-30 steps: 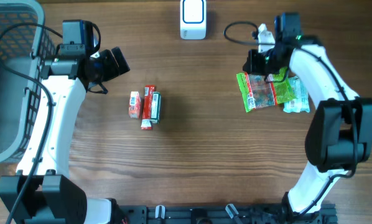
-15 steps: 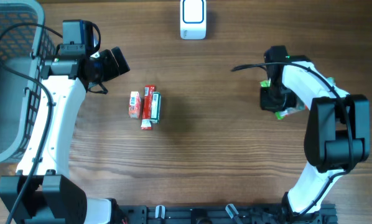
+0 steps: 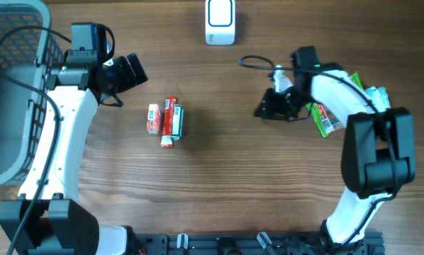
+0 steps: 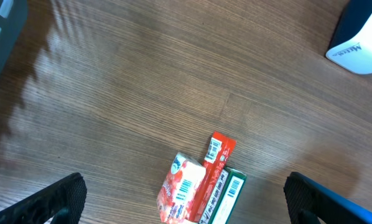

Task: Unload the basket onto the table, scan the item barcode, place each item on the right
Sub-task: 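Move the right gripper left toward the green AXE box, then grasp the green AXE box with the right gripper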

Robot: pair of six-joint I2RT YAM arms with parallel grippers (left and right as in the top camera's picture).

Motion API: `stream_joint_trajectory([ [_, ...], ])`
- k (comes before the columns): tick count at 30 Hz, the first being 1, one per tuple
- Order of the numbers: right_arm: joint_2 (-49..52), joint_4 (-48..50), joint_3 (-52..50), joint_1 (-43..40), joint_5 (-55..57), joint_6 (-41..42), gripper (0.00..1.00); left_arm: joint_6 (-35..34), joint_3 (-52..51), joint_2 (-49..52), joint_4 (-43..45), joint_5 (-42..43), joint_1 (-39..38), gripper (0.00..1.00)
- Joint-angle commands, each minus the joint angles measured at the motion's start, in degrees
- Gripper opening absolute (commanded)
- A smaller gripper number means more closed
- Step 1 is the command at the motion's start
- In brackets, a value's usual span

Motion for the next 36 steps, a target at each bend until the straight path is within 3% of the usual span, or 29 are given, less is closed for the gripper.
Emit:
stream_joint_trajectory([
  [1,-1.9,3.5,1.0,8.0,1.3,10.4,0.29,0.7,0.5,-0.1,0.1,-0.8,0.3,1.00],
  [4,-1.9,8.5,1.0,15.4,5.5,18.6,0.32,0.7,0.5,-0.1,0.1,-0.8,0.3,1.00],
  [5,-1.9,10.3,0.9,17.4,6.0,21.0,0.56,0.7,0.5,-0.1,0.1,-0.8,0.3,1.00],
  [6,-1.9,12.4,0.9,19.7,6.2,23.4,1.00,0.7,0.5,-0.1,0.1,-0.8,0.3,1.00],
  [11,-1.9,16.8,0.9,24.9,8.8,28.9,0.96,0.7,0.5,-0.1,0.1,-0.7,0.3,1.00],
  [12,-1.9,16.8,0.9,25.4,10.3,29.2,0.90,0.7,0.5,-0.1,0.1,-0.8,0.3,1.00],
  [14,-1.9,17.6,0.9,27.0,11.4,30.5,0.68,0.7,0.5,-0.1,0.1,-0.8,0.3,1.00],
  [25,-1.9,25.5,0.9,39.6,34.8,31.5,0.65,0.7,0.5,-0.1,1.3,-1.4,0.3,1.00],
  [33,-1.5,28.4,0.9,42.4,37.1,31.6,0.59,0.7,0.5,-0.1,1.6,-16.1,0.3,1.00],
  [36,-0.5,28.8,0.9,42.5,38.6,31.7,0.55,0.7,0.5,-0.1,1.2,-16.8,0.3,1.00],
])
